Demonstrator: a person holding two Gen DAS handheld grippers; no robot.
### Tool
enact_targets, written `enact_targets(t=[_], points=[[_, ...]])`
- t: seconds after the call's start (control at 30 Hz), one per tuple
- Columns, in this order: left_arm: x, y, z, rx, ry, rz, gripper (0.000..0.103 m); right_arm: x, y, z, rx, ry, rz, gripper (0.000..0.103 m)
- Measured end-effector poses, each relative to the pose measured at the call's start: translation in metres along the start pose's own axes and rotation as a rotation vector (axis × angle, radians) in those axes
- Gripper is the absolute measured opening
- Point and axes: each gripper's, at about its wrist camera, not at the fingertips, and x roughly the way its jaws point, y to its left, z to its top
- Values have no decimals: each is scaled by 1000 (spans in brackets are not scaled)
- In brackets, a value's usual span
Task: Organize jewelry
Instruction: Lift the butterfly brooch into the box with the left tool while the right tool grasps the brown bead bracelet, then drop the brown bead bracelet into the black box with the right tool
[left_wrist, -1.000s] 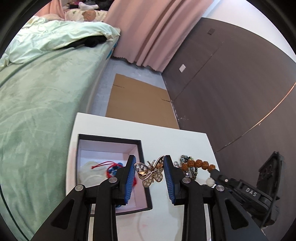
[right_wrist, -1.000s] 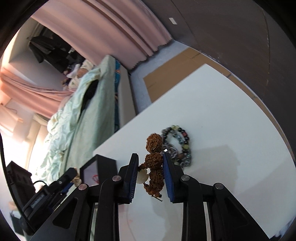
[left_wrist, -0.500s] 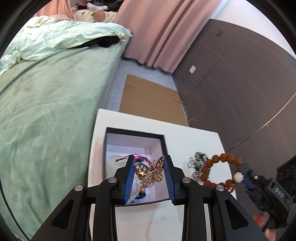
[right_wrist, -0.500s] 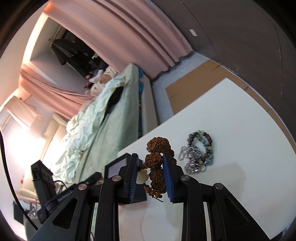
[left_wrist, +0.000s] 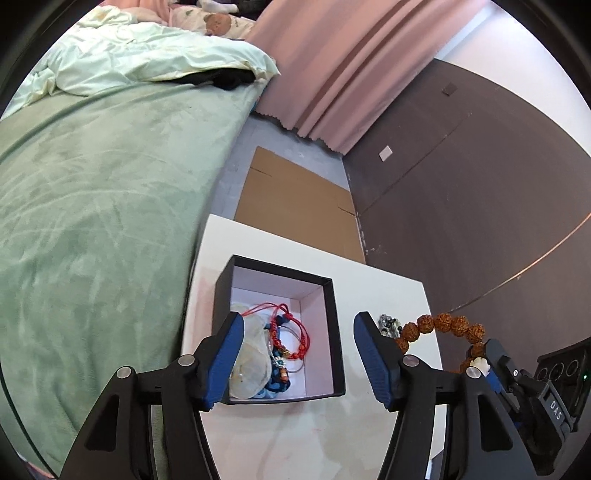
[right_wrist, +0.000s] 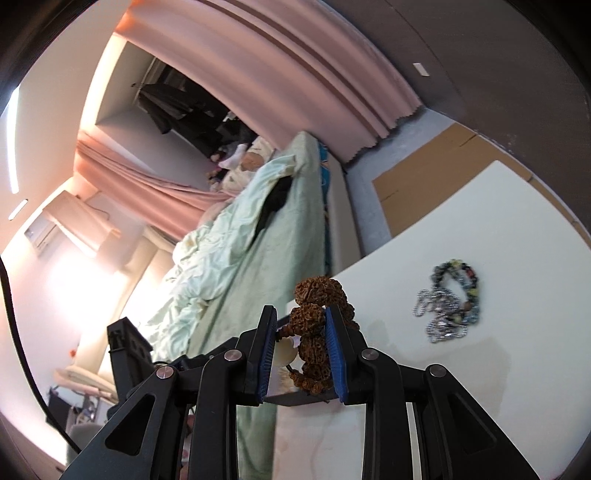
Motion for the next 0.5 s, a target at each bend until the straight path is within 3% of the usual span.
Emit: enact_targets(t=[0.27, 0.5], points=[[-8, 12, 7, -35, -19, 1, 63, 25, 18, -6, -20, 26, 58, 28], [-11, 18, 12, -49, -27, 1, 63, 53, 31, -15, -48, 66, 56, 28]])
